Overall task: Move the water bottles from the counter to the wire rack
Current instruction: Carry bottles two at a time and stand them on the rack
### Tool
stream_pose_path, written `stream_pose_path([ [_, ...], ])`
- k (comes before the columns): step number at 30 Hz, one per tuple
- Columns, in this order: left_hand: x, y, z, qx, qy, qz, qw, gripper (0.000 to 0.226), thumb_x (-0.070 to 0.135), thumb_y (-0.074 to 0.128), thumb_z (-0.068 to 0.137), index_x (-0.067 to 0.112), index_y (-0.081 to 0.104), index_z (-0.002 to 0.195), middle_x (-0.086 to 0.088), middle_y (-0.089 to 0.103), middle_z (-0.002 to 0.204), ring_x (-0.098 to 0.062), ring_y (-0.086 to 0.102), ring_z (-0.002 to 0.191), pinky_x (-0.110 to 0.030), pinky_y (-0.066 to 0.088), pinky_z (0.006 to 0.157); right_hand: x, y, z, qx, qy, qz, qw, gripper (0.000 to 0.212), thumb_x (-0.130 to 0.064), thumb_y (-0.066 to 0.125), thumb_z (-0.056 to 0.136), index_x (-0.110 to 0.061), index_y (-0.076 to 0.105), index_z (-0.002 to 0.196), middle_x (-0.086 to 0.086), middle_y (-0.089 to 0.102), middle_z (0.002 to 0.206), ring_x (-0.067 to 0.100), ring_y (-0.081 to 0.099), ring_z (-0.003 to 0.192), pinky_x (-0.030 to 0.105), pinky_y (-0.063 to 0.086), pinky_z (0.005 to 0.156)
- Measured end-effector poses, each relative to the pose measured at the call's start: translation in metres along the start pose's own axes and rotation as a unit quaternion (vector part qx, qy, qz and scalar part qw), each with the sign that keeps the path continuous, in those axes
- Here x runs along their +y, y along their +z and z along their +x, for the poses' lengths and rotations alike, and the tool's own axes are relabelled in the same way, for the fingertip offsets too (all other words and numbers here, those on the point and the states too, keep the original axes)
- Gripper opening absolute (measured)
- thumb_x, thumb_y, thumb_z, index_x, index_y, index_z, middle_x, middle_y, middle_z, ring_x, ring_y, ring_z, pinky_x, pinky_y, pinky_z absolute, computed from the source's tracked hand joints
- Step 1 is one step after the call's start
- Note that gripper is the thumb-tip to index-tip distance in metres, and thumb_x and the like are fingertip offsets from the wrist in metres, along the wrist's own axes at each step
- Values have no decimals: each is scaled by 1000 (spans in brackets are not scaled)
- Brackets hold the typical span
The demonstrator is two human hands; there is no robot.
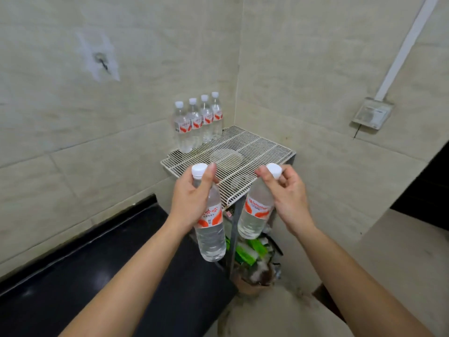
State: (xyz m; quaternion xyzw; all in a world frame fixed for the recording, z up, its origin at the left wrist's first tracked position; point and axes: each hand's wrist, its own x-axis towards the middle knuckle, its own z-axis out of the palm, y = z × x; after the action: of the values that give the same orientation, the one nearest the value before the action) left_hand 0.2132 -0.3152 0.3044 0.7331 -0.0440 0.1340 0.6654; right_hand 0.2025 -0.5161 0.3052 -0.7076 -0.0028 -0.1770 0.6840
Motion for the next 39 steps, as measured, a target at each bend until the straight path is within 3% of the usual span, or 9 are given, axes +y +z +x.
stream_pose_path([
  [2, -3, 1, 30, 17, 0, 2, 1000, 51, 61, 58, 84, 11, 67, 89, -7, 74, 86, -24, 72, 81, -40, 57, 75, 2, 5, 26, 43, -50, -49, 997, 53, -56, 80, 74, -13, 50, 78, -1, 61, 71, 11, 55, 67, 37, 51, 66],
  [5, -9, 5, 68, 43, 16, 6, 999, 51, 59, 56, 83, 10, 68, 90, 0, 72, 83, -12, 69, 76, -31, 56, 72, 7, 13, 70, 108, -116, -110, 981, 55, -60, 71, 82, -13, 44, 70, -8, 48, 62, 12, 45, 61, 37, 45, 64],
  [11, -44, 19, 139, 86, 8, 32, 996, 54, 61, 55, 83, 9, 68, 91, 3, 72, 82, -6, 68, 74, -23, 54, 67, 39, 29, 163, 90, -78, -77, 990, 45, -55, 67, 86, -19, 47, 70, 7, 73, 73, 20, 75, 77, 54, 58, 74],
  [16, -74, 36, 207, 141, 9, 63, 988, 57, 69, 57, 87, 14, 68, 89, 4, 73, 83, -6, 67, 77, -24, 54, 70, 61, 55, 267, 65, -58, -63, 994, 39, -49, 65, 93, -24, 46, 71, 1, 75, 69, 13, 75, 76, 46, 58, 79],
  [23, -103, 68, 305, 166, -9, 91, 982, 50, 58, 57, 89, 10, 66, 102, -2, 74, 97, -8, 68, 88, -28, 55, 79, 111, 100, 397, -22, -54, -100, 993, 45, -60, 64, 89, -24, 43, 73, 12, 69, 78, 30, 66, 77, 37, 51, 74],
  [28, -119, 87, 334, 170, -25, 127, 977, 50, 59, 51, 87, 15, 65, 108, 6, 71, 100, 8, 64, 87, -12, 50, 74, 130, 107, 438, -175, -18, -95, 980, 37, -54, 56, 97, -18, 55, 105, -8, 64, 85, -3, 59, 66, 7, 41, 53],
  [32, -120, 86, 335, 137, -22, 147, 979, 32, 55, 52, 90, 32, 61, 112, 14, 70, 104, 10, 64, 94, -10, 50, 78, 143, 98, 447, -313, 13, -60, 948, 38, -55, 53, 96, -25, 57, 118, -13, 68, 103, -16, 64, 85, 8, 49, 72],
  [35, -116, 79, 325, 83, -22, 128, 988, 27, 54, 50, 95, 45, 54, 119, 20, 65, 119, 9, 61, 111, -15, 50, 90, 151, 87, 442, -368, 48, -22, 929, 51, -58, 54, 90, -26, 57, 131, -8, 70, 124, 1, 67, 112, 21, 56, 93],
  [39, -125, 58, 303, 56, -62, 108, 991, 63, 73, 54, 84, 42, 46, 138, 18, 55, 141, 2, 50, 131, -29, 45, 107, 162, 78, 427, -385, 65, -53, 919, 68, -66, 62, 86, -27, 51, 141, -7, 65, 134, 10, 62, 124, 35, 54, 103],
])
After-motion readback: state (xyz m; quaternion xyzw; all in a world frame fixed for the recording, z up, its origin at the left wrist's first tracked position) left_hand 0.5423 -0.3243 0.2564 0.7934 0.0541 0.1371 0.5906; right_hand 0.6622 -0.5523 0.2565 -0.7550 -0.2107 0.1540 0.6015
